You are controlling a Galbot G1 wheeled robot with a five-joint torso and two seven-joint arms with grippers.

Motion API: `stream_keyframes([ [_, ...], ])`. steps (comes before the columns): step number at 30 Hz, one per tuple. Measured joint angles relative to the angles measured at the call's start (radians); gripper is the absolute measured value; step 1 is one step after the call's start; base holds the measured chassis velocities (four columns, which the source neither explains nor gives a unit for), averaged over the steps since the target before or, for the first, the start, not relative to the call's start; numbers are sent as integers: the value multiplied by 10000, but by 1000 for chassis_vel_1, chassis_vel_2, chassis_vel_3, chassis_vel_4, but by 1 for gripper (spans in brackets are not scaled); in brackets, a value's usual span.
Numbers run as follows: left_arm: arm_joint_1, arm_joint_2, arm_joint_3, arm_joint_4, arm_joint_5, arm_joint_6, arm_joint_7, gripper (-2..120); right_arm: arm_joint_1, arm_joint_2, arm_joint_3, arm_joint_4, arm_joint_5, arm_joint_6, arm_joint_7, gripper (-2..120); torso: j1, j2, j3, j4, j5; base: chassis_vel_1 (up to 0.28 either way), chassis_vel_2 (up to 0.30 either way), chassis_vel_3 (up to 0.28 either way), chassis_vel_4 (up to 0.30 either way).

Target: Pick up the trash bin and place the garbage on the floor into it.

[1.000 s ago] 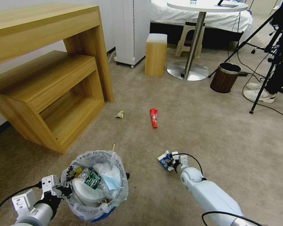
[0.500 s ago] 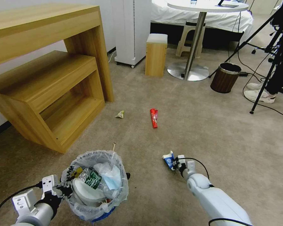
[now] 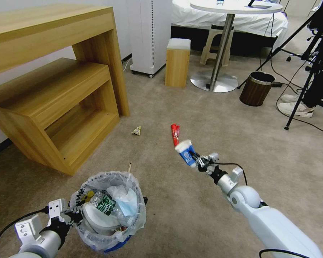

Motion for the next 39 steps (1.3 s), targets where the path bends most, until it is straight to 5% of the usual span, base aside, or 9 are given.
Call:
stream_keyframes([
  [7, 34, -69, 2, 12, 57, 0, 1, 1, 2074, -506, -1895, 2021, 1087, 9, -358, 0, 0, 1, -1, 2, 0, 0, 0, 0, 0],
  [14, 0, -213, 51, 2, 133, 0, -4, 1, 3537, -709, -3969, 2417, 1754, 55, -517, 0, 0, 0, 0, 1, 0, 0, 0, 0, 0],
  [30, 91, -358, 56, -383, 104, 49, -22, 1, 3652, -213, -6589, 1162, 1058, 374, -463, 0, 0, 0, 0, 0, 2, 0, 0, 0, 0],
  [39, 187, -365, 8, -623, 52, 57, -23, 1, 3371, -14, -6866, 651, 570, 501, -394, 0, 0, 0, 0, 0, 2, 0, 0, 0, 0],
])
